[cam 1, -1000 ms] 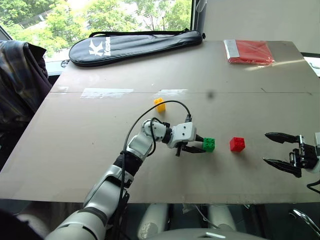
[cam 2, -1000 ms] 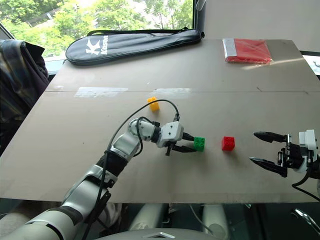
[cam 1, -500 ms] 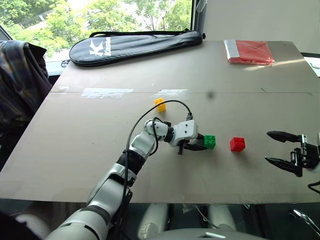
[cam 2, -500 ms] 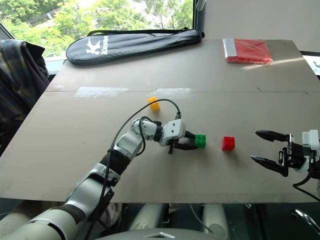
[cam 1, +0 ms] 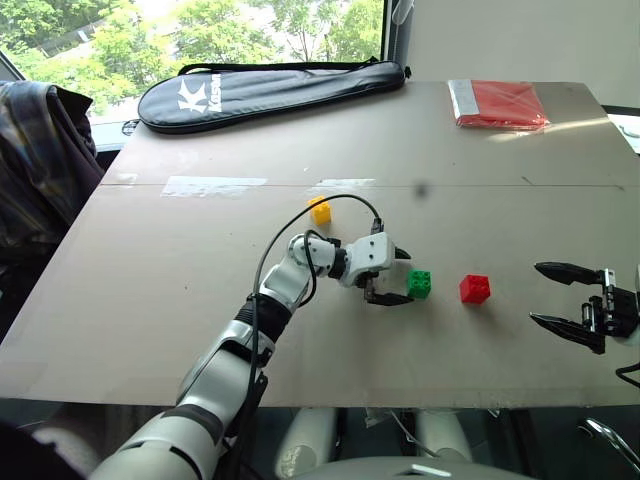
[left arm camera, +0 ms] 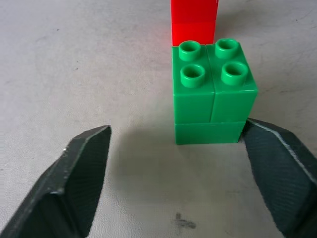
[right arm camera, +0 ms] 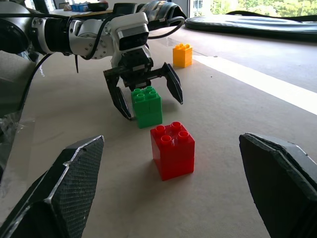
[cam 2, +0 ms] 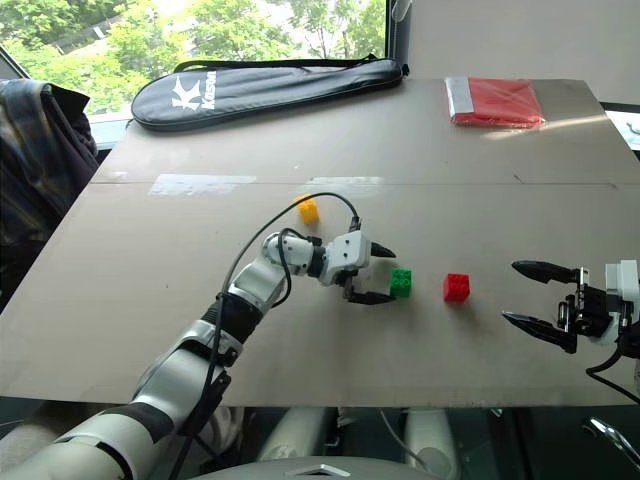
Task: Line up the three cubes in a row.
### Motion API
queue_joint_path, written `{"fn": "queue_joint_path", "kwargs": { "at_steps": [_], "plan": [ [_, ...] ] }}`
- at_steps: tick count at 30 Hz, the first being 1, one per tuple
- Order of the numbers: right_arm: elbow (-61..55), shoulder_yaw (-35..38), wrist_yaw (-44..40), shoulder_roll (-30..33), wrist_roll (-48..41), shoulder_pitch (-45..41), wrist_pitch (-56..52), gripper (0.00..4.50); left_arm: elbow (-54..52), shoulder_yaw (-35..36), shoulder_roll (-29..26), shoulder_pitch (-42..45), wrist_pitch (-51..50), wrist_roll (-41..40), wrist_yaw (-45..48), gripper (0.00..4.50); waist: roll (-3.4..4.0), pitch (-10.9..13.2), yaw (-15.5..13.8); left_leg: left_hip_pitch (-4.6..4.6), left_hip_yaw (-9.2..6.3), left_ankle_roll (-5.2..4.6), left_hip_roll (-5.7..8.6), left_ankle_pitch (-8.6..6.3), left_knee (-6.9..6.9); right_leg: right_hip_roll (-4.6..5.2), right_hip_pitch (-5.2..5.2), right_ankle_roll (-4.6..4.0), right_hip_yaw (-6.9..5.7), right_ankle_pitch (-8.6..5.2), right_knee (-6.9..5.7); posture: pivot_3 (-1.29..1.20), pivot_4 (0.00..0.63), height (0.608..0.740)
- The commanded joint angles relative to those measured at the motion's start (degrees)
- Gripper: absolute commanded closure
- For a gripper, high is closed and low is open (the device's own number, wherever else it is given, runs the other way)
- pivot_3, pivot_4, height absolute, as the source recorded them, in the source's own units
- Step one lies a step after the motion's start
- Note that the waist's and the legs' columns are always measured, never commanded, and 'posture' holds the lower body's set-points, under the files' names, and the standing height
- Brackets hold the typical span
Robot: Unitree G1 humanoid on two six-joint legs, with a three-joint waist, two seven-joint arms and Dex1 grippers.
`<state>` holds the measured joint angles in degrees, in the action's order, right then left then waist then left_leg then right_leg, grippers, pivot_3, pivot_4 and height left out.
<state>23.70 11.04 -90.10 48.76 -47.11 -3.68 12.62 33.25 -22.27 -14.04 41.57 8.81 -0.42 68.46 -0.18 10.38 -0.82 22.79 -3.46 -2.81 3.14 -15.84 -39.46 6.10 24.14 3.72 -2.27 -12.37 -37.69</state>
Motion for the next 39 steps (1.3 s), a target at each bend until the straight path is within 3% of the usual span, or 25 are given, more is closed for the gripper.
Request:
{"fn": "queue_joint_path", "kwargs": {
  "at_steps": [1, 29, 39],
  "plan": [
    [0.0, 0.8, -2.4, 1.2, -0.7, 0.0, 1.2, 0.00, 0.6, -0.6, 0.1, -0.6, 0.8, 1.1, 0.1, 0.04, 0.00, 0.0, 0.0, 0.00, 0.00, 0.00, 0.00, 0.00, 0.00, 0.00, 0.00, 0.00, 0.00, 0.00, 0.00, 0.00, 0.150, 0.694],
    [-0.4, 0.6, -2.4, 1.2, 0.4, -0.3, 1.1, 0.00, 2.0, 0.6, 3.4, -1.3, -0.7, 2.0, -4.6, 0.04, 0.01, 0.0, -0.1, -0.02, 0.00, 0.00, 0.03, 0.00, -0.04, 0.01, -0.04, 0.03, 0.01, 0.02, -0.01, 0.00, 0.150, 0.694],
    [-0.8, 0.8, -2.4, 1.2, 0.6, 0.0, 1.1, 0.00, -7.1, 2.9, 0.2, -4.5, -0.9, -4.9, 3.7, 0.04, 0.00, 0.0, 0.1, -0.04, 0.01, 0.00, 0.00, 0.00, -0.06, 0.00, -0.06, 0.03, 0.03, 0.02, -0.01, 0.00, 0.150, 0.694]
  ]
}}
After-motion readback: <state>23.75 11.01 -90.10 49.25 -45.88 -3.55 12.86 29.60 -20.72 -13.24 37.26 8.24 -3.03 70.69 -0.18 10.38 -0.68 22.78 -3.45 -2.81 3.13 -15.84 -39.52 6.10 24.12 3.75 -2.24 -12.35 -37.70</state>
